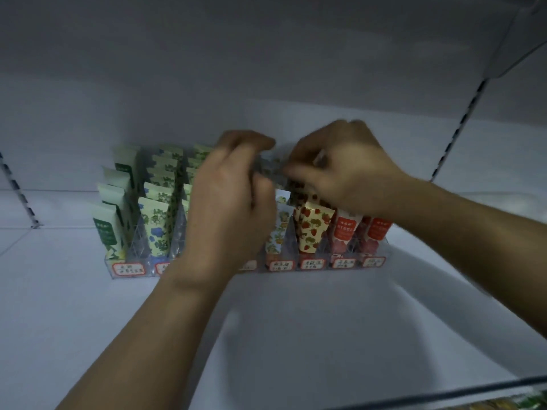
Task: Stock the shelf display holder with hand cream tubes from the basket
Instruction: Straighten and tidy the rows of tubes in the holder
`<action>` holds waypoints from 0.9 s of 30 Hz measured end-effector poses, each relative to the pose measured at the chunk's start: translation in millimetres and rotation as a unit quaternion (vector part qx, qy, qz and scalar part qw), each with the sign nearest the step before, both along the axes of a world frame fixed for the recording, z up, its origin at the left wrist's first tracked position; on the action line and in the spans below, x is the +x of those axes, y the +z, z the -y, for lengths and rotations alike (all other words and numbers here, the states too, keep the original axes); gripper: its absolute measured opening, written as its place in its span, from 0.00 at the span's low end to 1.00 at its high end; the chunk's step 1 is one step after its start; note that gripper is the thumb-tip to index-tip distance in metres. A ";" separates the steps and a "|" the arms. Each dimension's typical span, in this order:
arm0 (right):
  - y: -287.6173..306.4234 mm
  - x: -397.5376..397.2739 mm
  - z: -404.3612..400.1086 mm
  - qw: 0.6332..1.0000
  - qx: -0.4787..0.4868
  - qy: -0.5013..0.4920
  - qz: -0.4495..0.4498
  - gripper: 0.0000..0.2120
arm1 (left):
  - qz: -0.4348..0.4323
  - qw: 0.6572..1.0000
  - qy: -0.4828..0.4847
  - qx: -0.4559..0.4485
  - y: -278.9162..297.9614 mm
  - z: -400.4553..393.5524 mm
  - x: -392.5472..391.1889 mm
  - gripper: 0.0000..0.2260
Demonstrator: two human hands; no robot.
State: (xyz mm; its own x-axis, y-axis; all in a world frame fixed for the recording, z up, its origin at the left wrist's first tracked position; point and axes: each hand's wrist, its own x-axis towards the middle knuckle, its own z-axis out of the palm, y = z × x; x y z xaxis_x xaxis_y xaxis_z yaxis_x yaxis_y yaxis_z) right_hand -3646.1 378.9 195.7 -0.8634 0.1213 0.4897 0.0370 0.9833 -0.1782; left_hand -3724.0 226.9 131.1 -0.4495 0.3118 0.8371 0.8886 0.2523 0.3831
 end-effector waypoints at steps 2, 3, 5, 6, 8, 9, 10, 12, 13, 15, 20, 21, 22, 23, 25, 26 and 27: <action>-10.0 3.8 15.6 0.998 0.021 0.015 0.064 0.09 | 0.021 0.999 0.033 0.015 7.6 8.2 -7.2 0.17; -14.2 1.0 18.7 0.996 0.029 0.004 0.088 0.09 | 0.030 0.998 0.046 0.003 7.8 10.9 -11.2 0.18; -19.7 -7.6 19.8 0.991 0.035 -0.020 0.125 0.08 | 0.044 0.996 0.064 -0.053 3.8 12.5 -18.0 0.18; -20.3 -10.6 20.1 0.990 0.029 -0.027 0.138 0.07 | 0.047 0.992 0.072 -0.092 1.3 11.9 -20.0 0.17; -18.8 -12.2 21.0 0.988 0.022 -0.038 0.151 0.07 | 0.038 0.981 0.096 -0.166 -2.9 9.7 -20.9 0.16; -18.9 -11.4 20.9 0.987 0.027 -0.042 0.152 0.08 | 0.032 0.976 0.106 -0.188 -4.9 8.3 -21.0 0.16; -19.2 -10.0 20.3 0.987 0.033 -0.047 0.148 0.09 | 0.028 0.973 0.112 -0.198 -5.6 7.1 -21.5 0.16; -21.0 -8.0 20.1 0.988 0.037 -0.052 0.140 0.11 | 0.016 0.970 0.120 -0.211 -5.1 5.6 -23.6 0.16; -21.7 -7.6 20.5 0.988 0.037 -0.053 0.141 0.11 | 0.003 0.967 0.122 -0.223 -4.4 5.5 -24.7 0.17; -20.0 -6.9 21.5 0.986 0.041 -0.049 0.154 0.12 | -0.024 0.961 0.118 -0.250 -2.8 7.6 -28.5 0.18; 0.3 -14.6 19.7 0.996 0.014 -0.027 0.080 0.07 | -0.074 0.950 0.105 -0.284 -9.0 18.9 -36.2 0.22; 0.9 -18.7 19.5 0.997 0.012 -0.026 0.072 0.07 | -0.082 0.949 0.113 -0.283 -12.6 19.6 -36.2 0.22; -0.8 -23.4 19.9 0.996 0.020 -0.027 0.083 0.07 | -0.085 0.949 0.120 -0.278 -15.8 19.3 -35.6 0.22; -4.0 -28.0 20.3 0.993 0.033 -0.032 0.105 0.06 | -0.082 0.951 0.126 -0.271 -18.2 17.9 -35.2 0.21; -8.9 -33.6 20.7 0.989 0.049 -0.048 0.131 0.07 | -0.069 0.955 0.130 -0.258 -20.2 14.8 -34.5 0.21; -9.0 -34.7 20.0 0.988 0.051 -0.054 0.132 0.07 | -0.066 0.957 0.131 -0.251 -21.0 13.8 -34.3 0.21; -9.0 -34.8 19.0 0.988 0.053 -0.057 0.131 0.08 | -0.066 0.958 0.130 -0.246 -22.3 13.3 -34.7 0.21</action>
